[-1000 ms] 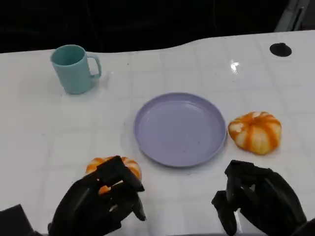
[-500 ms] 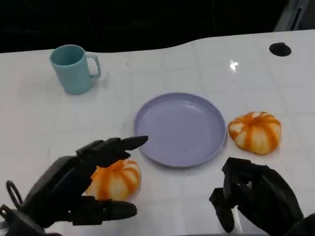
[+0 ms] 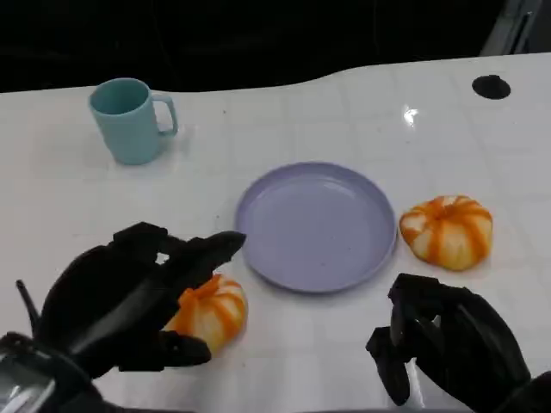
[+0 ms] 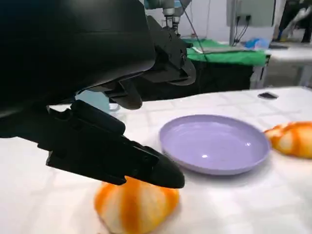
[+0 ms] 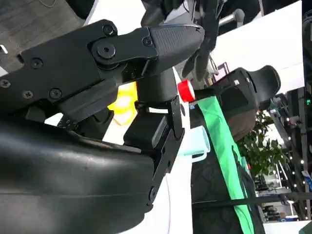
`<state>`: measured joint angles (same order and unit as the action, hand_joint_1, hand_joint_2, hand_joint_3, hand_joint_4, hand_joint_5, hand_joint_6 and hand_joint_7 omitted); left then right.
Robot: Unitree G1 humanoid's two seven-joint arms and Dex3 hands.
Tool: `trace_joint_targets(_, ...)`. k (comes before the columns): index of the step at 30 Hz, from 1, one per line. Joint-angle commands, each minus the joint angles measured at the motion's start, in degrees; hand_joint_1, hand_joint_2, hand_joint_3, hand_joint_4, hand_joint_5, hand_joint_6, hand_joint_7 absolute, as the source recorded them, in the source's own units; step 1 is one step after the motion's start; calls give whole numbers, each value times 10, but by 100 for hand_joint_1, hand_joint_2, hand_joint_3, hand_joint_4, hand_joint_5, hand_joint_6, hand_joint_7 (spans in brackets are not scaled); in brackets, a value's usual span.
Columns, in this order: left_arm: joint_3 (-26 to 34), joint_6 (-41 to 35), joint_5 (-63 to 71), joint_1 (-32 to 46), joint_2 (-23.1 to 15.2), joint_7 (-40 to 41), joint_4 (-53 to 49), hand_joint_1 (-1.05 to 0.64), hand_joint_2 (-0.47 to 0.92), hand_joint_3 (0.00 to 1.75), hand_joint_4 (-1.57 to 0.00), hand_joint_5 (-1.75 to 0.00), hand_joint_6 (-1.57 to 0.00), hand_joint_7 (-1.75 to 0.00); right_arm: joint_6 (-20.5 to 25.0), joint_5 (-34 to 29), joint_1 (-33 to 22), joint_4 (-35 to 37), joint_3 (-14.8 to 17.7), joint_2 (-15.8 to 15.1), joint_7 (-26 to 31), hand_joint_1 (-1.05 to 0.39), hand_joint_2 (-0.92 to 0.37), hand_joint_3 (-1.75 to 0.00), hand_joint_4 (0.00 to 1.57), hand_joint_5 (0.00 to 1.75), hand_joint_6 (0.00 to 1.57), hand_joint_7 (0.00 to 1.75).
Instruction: Grasp the bread from the table and place it into the plate.
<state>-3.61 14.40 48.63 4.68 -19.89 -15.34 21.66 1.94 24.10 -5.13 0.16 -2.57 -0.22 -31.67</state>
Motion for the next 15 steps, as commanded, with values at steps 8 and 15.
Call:
trace_joint_targets(8, -79, -78, 66, -73, -20, 7, -131, -70, 88, 0, -38, -39, -32, -1, 0, 3, 2, -5, 3, -6, -4, -96, -92, -31, 119, 165, 104, 149)
trace_joint_targets(15, -121, -121, 76, -114, -28, -15, -197, -71, 90, 0, -42, -25, -33, -1, 2, 3, 1, -8, 2, -6, -3, -96, -92, -32, 119, 164, 103, 147)
